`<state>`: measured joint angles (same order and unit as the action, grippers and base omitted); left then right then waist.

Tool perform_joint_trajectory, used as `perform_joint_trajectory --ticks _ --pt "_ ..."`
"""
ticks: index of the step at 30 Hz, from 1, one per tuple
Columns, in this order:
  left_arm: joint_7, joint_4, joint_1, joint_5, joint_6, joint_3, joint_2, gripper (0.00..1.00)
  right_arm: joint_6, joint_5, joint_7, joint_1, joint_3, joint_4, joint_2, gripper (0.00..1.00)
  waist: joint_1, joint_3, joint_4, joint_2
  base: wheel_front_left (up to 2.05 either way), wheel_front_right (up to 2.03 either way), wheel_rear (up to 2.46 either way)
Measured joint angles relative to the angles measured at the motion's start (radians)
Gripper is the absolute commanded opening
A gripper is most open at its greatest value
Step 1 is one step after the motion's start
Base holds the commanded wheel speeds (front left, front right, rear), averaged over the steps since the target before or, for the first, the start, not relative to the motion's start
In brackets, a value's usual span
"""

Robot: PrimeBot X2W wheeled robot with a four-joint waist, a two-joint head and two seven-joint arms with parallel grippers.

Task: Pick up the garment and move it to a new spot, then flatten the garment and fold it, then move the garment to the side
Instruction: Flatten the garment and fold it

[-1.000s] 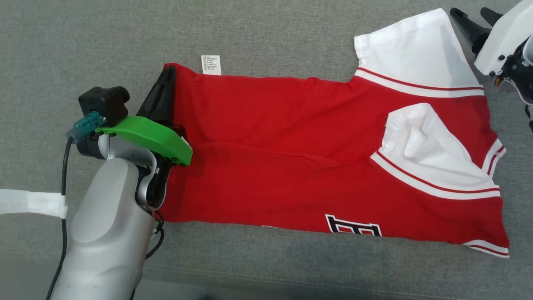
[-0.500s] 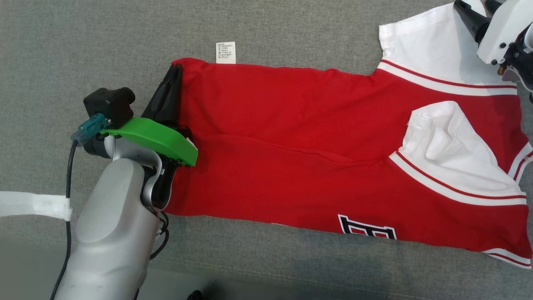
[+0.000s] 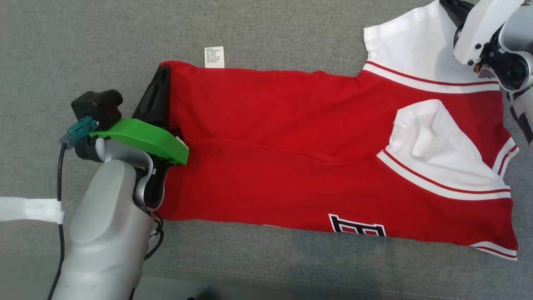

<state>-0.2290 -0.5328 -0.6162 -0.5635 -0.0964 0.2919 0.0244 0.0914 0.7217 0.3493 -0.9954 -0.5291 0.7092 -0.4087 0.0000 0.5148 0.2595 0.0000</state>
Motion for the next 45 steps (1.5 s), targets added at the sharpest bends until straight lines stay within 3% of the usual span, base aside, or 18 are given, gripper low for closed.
perform_joint_trajectory --ticks 10,20,33,38,45 --pt "-0.011 -0.021 0.006 -0.014 0.008 -0.045 0.045 0.0 0.032 0.031 -0.131 0.032 -0.013 -0.037 0.03 0.0 0.0 -0.046 -0.045 0.0 0.0 0.0 0.0" --pt "-0.019 -0.008 0.123 -0.024 0.008 -0.076 0.059 0.0 0.033 0.095 -0.317 0.223 -0.103 -0.22 0.036 0.0 0.0 -0.129 -0.084 0.0 0.0 0.0 0.0" --pt "-0.02 0.061 0.293 -0.042 0.008 -0.143 0.065 0.0 0.033 0.179 -0.531 0.494 -0.119 -0.352 -0.039 0.0 -0.0001 -0.27 -0.13 0.0 0.0 0.0 0.0" --pt "-0.02 0.099 0.372 -0.046 0.009 -0.169 0.066 0.0 0.033 0.213 -0.561 0.588 -0.153 -0.409 -0.043 0.0 -0.0001 -0.322 -0.15 0.0 0.0 0.0 0.0" --pt "-0.02 0.118 0.485 -0.05 0.018 -0.174 0.061 0.0 0.033 0.239 -0.571 0.694 -0.165 -0.451 -0.103 0.0 -0.0001 -0.362 -0.182 0.0 0.0 0.0 0.0"
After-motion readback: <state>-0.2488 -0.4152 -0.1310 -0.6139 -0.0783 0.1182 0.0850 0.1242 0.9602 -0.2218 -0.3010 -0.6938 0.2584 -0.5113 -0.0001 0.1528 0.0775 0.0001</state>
